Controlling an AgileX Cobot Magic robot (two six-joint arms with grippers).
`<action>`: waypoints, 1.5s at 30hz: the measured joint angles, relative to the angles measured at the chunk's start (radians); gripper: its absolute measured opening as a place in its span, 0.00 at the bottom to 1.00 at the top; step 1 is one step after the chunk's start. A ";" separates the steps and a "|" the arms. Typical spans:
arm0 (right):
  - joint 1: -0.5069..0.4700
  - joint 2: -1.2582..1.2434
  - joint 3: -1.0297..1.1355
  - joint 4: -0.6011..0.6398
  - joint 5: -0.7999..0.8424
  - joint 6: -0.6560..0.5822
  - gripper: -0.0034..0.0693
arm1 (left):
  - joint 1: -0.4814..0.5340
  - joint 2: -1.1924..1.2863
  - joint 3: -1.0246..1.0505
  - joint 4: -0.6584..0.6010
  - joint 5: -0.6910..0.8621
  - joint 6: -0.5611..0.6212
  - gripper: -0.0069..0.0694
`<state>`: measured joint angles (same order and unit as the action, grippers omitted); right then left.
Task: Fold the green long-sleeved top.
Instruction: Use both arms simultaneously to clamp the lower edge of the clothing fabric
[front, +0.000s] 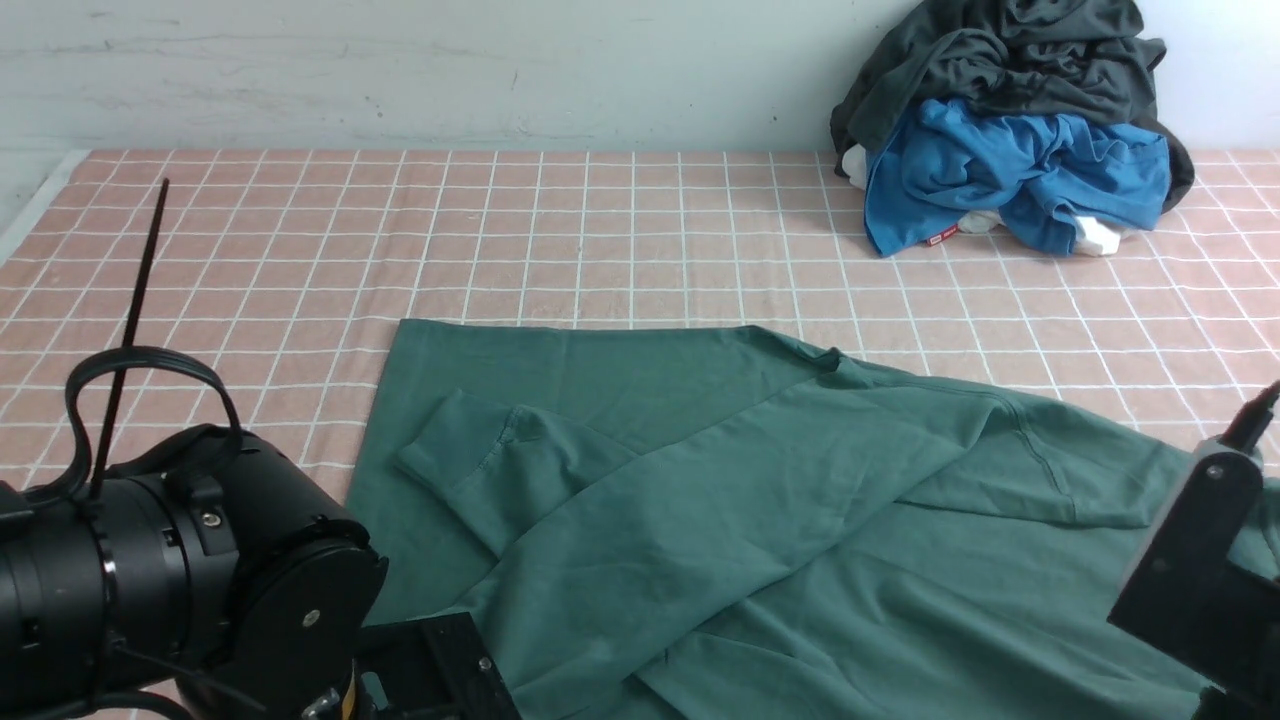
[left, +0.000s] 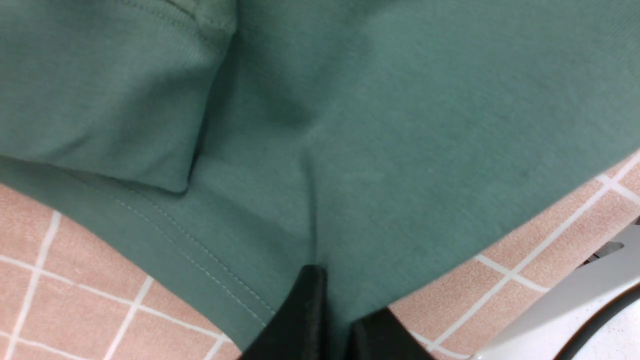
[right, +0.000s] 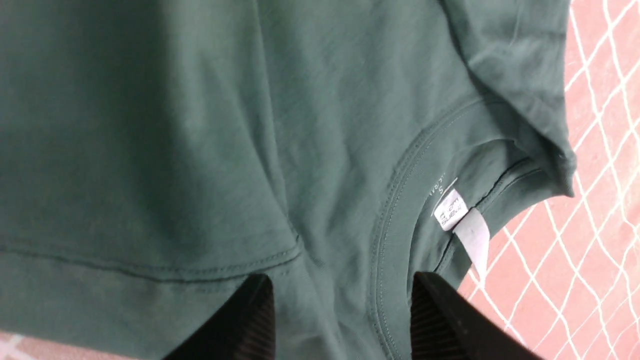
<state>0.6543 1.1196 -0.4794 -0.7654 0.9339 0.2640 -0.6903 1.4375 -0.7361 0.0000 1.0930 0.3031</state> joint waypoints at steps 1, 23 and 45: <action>0.000 -0.003 -0.002 0.011 0.000 0.021 0.53 | 0.000 0.000 0.000 0.000 0.000 0.000 0.09; -0.258 0.118 -0.157 0.480 0.045 -0.202 0.63 | 0.000 0.000 0.000 -0.015 -0.020 0.000 0.09; -0.259 0.360 -0.158 0.549 -0.003 -0.350 0.14 | 0.000 0.000 0.000 -0.016 -0.023 0.000 0.09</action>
<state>0.3956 1.4792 -0.6373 -0.2163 0.9312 -0.0861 -0.6903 1.4375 -0.7361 -0.0156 1.0700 0.3031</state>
